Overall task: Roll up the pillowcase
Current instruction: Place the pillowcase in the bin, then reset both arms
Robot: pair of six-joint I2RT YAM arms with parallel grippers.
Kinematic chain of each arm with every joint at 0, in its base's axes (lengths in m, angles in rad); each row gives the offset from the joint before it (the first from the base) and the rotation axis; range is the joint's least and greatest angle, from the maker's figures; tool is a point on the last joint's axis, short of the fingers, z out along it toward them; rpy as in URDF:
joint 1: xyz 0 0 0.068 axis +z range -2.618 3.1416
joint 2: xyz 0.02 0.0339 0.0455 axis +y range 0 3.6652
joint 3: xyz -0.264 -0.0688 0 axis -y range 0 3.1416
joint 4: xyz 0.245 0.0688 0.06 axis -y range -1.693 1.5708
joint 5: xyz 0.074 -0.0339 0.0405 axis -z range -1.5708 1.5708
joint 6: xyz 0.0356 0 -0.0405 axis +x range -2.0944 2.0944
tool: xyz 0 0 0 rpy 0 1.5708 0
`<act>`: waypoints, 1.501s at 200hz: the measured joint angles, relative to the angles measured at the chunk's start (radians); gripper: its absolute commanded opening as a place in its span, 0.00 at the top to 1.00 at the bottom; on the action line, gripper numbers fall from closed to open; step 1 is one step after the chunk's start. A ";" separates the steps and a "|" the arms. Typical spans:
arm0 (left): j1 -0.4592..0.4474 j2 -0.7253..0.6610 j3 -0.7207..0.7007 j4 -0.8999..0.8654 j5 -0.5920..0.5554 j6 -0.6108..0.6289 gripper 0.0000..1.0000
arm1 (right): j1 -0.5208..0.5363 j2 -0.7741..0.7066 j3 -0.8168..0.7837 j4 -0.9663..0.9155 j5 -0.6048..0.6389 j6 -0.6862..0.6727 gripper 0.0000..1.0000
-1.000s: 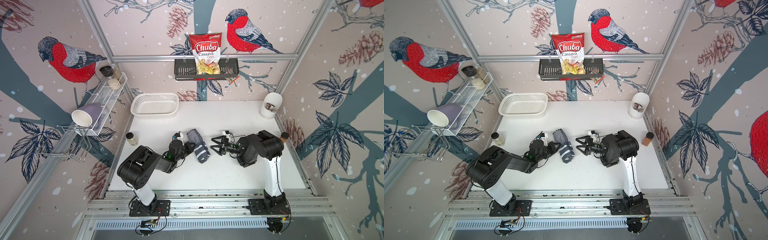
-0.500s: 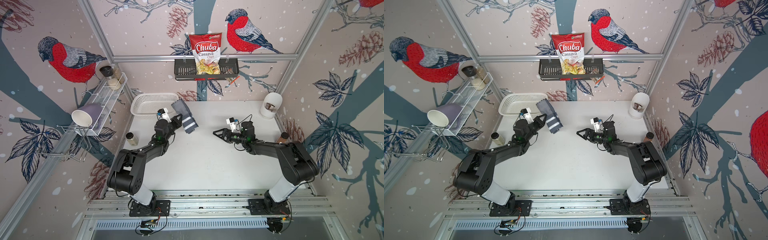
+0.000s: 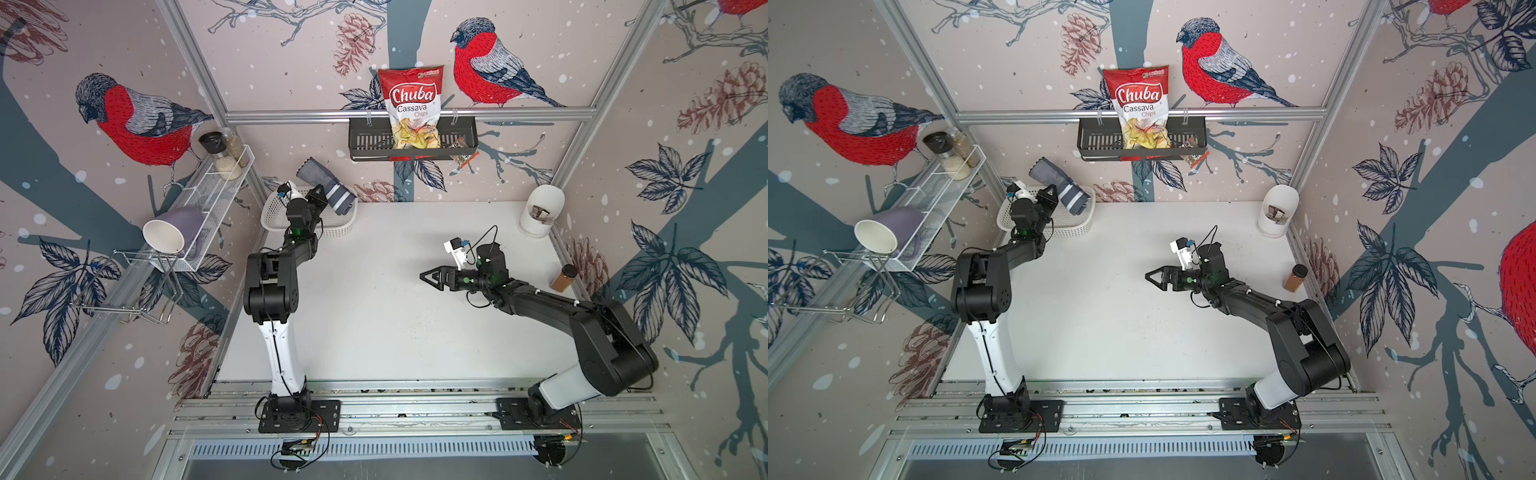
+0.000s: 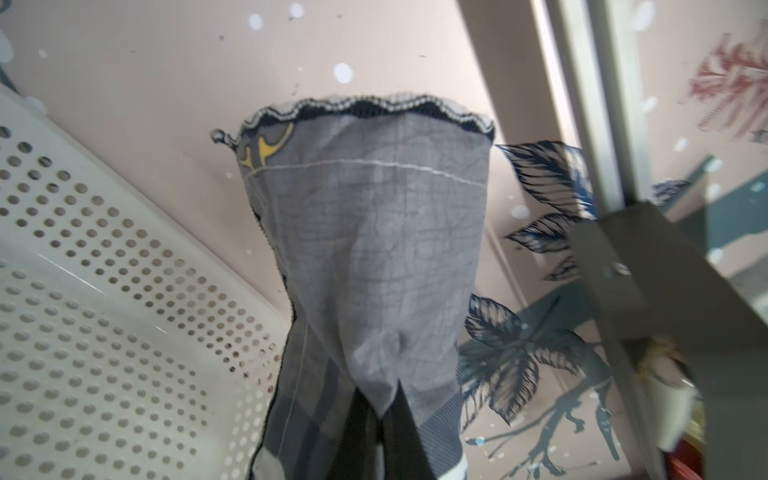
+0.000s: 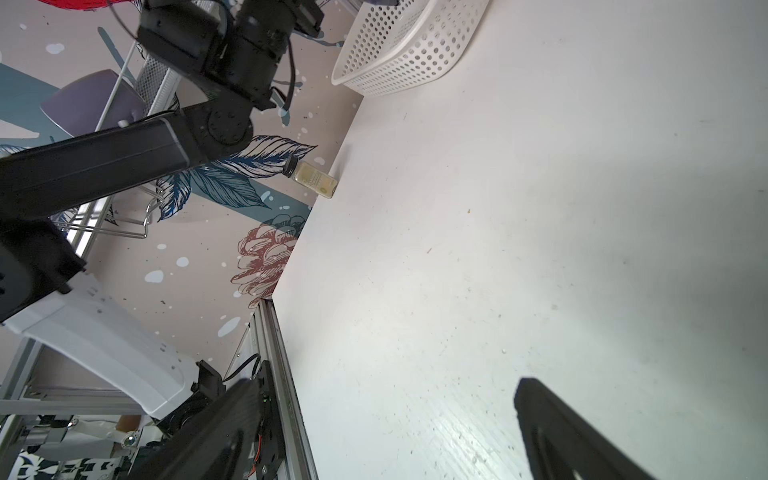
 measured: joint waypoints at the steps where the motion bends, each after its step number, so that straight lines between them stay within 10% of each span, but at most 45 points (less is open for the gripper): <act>1: 0.003 0.013 0.013 0.000 -0.001 -0.002 1.00 | 0.000 -0.001 0.000 -0.001 0.000 0.000 0.00; 48: 0.036 0.258 0.194 -0.033 -0.054 -0.134 0.98 | 0.013 -0.054 0.023 -0.095 0.008 -0.051 0.00; 112: 0.036 0.261 0.380 -0.390 -0.141 -0.154 0.06 | 0.010 -0.080 0.098 -0.169 0.044 -0.103 0.00; 176: 0.017 -0.013 0.353 -0.681 -0.300 -0.031 0.05 | -0.072 -0.134 0.121 -0.167 0.105 -0.106 0.00; 243: -0.291 -0.743 -0.733 -0.233 -0.379 0.507 0.05 | -0.167 -0.439 -0.160 0.048 0.738 -0.344 0.00; 300: -0.410 -1.216 -1.243 -0.150 -0.750 0.761 0.05 | -0.377 -0.457 -0.411 0.317 1.015 -0.463 0.00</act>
